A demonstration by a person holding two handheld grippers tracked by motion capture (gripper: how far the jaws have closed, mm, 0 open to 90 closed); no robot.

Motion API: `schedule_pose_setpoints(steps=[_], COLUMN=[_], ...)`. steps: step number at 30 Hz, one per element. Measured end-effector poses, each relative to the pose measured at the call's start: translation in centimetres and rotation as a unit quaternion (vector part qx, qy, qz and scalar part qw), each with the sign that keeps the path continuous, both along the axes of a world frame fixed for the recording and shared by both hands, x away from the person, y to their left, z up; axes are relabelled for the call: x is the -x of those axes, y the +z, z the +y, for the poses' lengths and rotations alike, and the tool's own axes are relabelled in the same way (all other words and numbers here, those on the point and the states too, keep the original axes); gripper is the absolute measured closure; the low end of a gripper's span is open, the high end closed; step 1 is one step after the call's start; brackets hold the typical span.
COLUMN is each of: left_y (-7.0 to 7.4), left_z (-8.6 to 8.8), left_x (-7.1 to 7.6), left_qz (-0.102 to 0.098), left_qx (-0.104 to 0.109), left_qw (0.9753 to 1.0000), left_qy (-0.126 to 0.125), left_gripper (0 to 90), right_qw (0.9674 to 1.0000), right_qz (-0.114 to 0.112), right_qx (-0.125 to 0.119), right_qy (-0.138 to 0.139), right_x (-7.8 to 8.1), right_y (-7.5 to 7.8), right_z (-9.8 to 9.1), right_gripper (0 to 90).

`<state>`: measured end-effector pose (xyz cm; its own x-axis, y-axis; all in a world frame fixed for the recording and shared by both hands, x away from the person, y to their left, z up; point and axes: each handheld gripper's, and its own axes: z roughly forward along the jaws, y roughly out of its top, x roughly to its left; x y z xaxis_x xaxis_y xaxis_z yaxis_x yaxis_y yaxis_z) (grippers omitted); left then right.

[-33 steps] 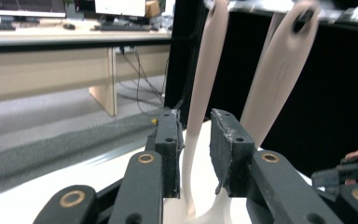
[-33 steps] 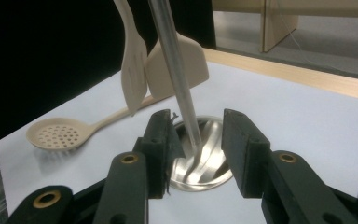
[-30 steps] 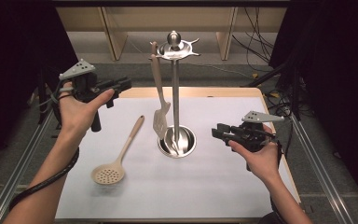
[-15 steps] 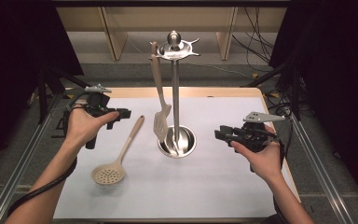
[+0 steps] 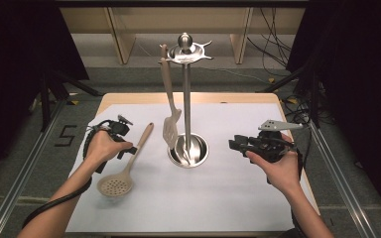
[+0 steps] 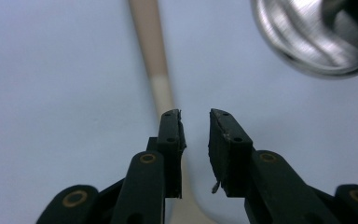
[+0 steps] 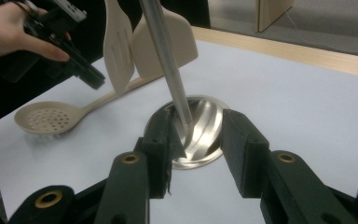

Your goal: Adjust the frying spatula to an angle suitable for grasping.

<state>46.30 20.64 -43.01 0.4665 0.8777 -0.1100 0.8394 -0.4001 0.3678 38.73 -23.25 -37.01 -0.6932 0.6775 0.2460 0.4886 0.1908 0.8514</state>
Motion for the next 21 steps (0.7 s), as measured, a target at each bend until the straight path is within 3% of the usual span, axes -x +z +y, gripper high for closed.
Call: schedule_pose_setpoints(steps=[2, 5, 11, 15, 18, 19, 21], left_y=[-0.9, -1.7, -1.9, -2.6, -3.2, -3.1, -3.1], left_z=[-0.1, -0.4, -0.6, -0.6, -0.7, -0.7, -0.8], left_x=[-0.2, -0.4, -0.9, -1.3, -1.4, -1.5, -1.6], left_qz=[0.013, 0.030, 0.034, 0.043, 0.049, 0.053, 0.046], left_qx=[-0.010, -0.022, -0.037, -0.047, -0.038, -0.045, -0.040], left_qw=[0.9999, 0.9993, 0.9987, 0.9979, 0.9979, 0.9975, 0.9980], left_qy=[0.001, 0.010, 0.012, 0.013, 0.019, 0.011, 0.014], left_gripper=[72.6, 70.9, 69.4, 68.2, 67.4, 67.3, 68.1], right_qw=[0.9999, 1.0000, 0.9998, 1.0000, 0.9999, 1.0000, 1.0000], right_qz=[-0.010, -0.008, -0.017, -0.007, -0.010, -0.009, -0.003], right_qx=[0.006, 0.005, 0.008, 0.004, 0.006, 0.005, 0.002], right_qy=[0.000, -0.001, -0.005, 0.000, -0.001, 0.001, -0.001], right_x=[0.0, 0.0, 0.0, 0.0, 0.0, 0.0, 0.0], right_y=[-0.1, 0.0, 0.0, 0.0, -0.1, -0.1, 0.0], right_z=[0.0, 0.0, -0.1, 0.0, 0.0, 0.0, 0.0], right_gripper=[64.2, 64.2, 64.2, 64.2, 64.1, 64.2, 64.2])
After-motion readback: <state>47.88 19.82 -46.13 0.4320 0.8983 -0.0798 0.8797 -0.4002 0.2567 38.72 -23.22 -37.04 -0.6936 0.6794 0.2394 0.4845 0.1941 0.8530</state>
